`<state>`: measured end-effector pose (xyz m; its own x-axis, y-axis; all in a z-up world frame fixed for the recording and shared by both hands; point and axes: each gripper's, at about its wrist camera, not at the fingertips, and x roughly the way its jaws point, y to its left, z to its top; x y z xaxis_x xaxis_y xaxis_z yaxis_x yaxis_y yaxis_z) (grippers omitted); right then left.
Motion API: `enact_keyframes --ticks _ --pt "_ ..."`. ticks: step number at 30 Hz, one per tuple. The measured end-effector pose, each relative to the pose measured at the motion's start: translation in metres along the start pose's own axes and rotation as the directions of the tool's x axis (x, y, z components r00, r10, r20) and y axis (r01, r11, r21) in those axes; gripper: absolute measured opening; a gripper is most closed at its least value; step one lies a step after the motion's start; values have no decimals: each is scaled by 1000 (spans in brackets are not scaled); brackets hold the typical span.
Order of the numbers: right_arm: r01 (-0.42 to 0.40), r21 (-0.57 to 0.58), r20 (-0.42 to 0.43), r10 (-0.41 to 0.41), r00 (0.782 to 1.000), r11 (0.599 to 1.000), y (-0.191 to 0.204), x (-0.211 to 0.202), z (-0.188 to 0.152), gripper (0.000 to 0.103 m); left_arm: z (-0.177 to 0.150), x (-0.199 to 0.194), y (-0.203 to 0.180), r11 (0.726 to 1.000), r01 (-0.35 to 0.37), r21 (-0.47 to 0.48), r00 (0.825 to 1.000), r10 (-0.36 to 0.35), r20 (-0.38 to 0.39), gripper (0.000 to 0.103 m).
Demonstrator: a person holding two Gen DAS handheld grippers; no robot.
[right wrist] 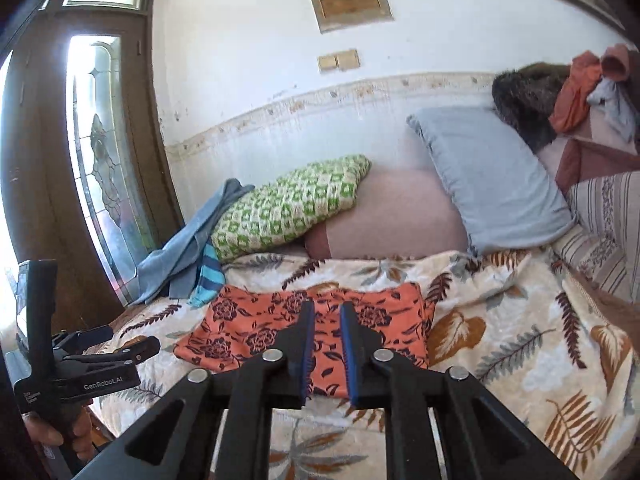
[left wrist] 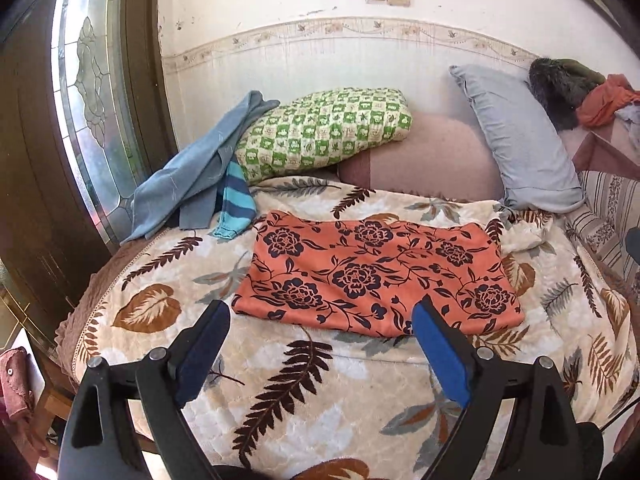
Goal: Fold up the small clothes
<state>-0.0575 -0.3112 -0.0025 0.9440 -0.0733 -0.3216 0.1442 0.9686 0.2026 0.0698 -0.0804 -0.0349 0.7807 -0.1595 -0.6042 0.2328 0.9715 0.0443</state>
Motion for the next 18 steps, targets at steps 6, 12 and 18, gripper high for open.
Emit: enact_keyframes --ticks 6,12,18 --pt "-44 74 8 44 999 996 -2 -10 -3 103 3 -31 -4 999 -25 34 998 23 52 95" --pt "23 -1 154 -22 988 1000 10 -49 12 103 4 -51 -1 995 -98 31 989 94 111 100" --pt "-26 43 283 13 959 999 10 -78 18 103 10 -67 2 994 -106 14 983 103 149 100"
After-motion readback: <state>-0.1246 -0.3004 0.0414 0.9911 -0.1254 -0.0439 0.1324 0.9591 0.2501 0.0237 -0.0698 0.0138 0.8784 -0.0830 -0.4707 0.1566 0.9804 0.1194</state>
